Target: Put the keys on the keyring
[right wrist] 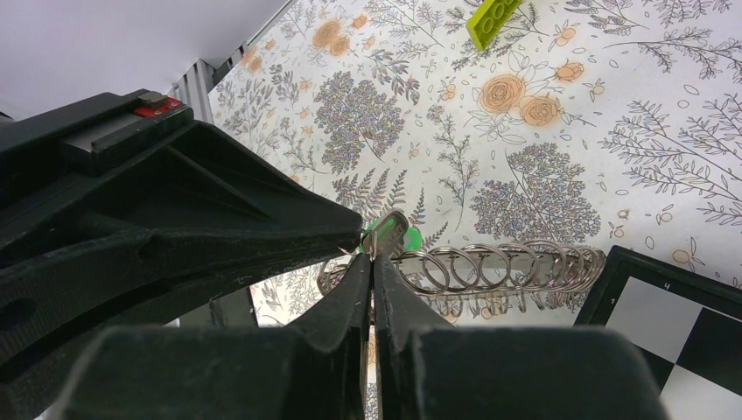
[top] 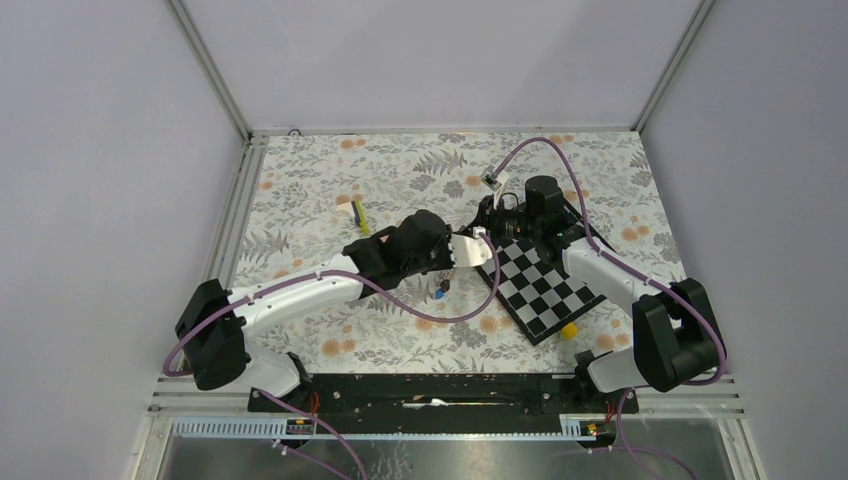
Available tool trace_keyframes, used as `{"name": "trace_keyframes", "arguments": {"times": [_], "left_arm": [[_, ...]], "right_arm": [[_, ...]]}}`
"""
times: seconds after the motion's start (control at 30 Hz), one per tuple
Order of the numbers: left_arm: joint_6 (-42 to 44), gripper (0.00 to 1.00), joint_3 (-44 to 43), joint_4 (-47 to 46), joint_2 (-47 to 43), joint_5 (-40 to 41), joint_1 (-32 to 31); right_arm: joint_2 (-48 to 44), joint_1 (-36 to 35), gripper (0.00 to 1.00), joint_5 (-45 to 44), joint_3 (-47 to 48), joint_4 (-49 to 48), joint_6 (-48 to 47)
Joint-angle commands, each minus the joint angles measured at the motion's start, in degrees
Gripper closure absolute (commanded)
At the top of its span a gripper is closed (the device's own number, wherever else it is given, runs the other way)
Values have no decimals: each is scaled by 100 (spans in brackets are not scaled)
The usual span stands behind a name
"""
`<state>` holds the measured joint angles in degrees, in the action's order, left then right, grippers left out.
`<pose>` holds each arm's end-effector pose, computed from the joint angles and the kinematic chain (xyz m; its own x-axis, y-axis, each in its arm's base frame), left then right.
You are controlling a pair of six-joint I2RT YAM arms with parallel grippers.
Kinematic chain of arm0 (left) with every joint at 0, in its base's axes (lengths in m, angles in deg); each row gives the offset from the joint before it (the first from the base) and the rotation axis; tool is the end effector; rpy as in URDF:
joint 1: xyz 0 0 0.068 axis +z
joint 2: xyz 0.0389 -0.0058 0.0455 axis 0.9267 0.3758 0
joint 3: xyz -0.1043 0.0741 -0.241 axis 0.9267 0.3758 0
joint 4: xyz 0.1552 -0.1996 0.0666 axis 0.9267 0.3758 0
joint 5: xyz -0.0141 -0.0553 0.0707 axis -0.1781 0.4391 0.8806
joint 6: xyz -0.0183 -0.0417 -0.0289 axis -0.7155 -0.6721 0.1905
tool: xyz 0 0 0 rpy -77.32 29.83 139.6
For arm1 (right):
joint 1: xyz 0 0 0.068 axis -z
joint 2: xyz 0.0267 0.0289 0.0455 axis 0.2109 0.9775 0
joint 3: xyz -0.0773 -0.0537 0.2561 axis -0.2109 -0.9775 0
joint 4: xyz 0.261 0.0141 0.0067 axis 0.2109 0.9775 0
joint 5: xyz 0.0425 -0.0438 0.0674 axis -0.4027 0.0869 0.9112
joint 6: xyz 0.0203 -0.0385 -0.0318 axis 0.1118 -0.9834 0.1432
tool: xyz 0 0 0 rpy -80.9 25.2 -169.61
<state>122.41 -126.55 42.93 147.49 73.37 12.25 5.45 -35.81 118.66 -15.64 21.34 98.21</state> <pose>0.1848 -0.2629 0.2863 0.1920 0.7688 -0.6100 0.8081 0.2288 0.5428 0.2738 0.1492 0.2598 -0.4508 -0.0641 -0.8903 -0.8512 0.3311 0.4072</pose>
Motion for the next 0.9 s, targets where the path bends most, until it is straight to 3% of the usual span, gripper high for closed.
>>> {"name": "trace_keyframes", "arguments": {"times": [0.0,0.47,0.87], "left_arm": [[-165,100,-107,-114,-166,-247,74],[-577,100,-273,30,-139,-1061,427],[-576,89,-380,169,-137,-1297,551]], "right_arm": [[-283,-27,100,45,129,-375,-102],[-546,-18,100,357,-296,-1303,87],[-653,26,100,608,-421,-1598,18]]}}
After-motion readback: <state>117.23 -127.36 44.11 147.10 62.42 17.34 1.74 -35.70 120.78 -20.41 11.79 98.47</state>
